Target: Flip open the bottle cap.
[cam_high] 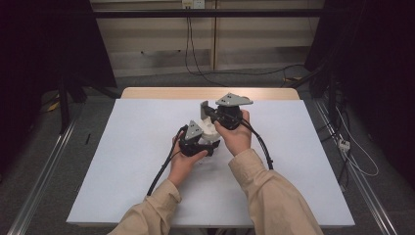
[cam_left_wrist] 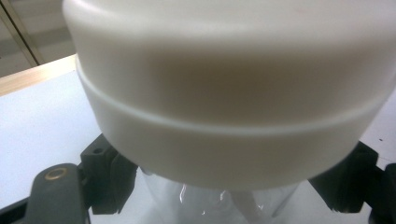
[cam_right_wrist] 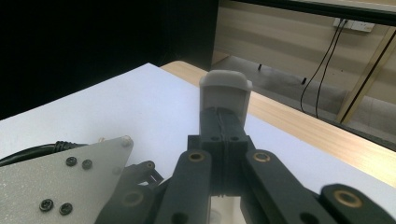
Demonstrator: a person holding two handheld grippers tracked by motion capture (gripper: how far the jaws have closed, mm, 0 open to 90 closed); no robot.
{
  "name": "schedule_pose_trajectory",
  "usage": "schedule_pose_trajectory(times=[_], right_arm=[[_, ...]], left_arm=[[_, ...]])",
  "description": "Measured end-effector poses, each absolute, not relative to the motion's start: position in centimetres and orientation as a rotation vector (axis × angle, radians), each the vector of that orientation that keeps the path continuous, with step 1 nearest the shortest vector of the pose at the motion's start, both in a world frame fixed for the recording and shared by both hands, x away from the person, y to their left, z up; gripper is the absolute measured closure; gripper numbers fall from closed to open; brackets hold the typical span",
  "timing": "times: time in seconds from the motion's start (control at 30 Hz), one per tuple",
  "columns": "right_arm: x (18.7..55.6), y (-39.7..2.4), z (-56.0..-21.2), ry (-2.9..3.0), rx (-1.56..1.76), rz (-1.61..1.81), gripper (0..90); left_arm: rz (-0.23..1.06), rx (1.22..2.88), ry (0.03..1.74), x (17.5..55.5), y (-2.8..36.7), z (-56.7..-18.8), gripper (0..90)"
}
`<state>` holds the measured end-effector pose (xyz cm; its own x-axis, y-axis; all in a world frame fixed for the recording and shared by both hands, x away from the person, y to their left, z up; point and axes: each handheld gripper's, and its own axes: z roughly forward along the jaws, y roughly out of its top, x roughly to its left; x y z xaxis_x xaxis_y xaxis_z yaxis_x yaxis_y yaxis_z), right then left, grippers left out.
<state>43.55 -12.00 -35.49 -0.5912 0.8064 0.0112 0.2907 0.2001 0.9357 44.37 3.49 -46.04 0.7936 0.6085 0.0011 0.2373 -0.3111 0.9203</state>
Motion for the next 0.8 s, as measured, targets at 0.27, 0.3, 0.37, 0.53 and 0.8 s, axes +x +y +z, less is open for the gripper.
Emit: schedule_pose_trajectory(times=[0.27, 0.3, 0.37, 0.53, 0.8], right_arm=[[43.75, -11.84, -35.54, 1.985, 1.015, 1.386, 90.0], [43.77, -11.82, -35.56, 1.983, 1.016, 1.386, 90.0], [43.81, -11.79, -35.57, 1.981, 1.013, 1.384, 90.0], [43.89, -11.68, -35.48, 1.988, 1.009, 1.373, 90.0], [44.06, -11.58, -35.47, 1.99, 1.008, 1.371, 90.0]], left_arm=[[0.427, 1.895, 0.639, 44.37, 3.51, -46.04, 18.7], [0.426, 1.893, 0.641, 44.37, 3.5, -46.05, 18.7], [0.425, 1.892, 0.641, 44.37, 3.49, -46.05, 18.7], [0.425, 1.894, 0.64, 44.38, 3.5, -46.06, 18.7], [0.428, 1.892, 0.642, 44.38, 3.47, -46.07, 18.7]])
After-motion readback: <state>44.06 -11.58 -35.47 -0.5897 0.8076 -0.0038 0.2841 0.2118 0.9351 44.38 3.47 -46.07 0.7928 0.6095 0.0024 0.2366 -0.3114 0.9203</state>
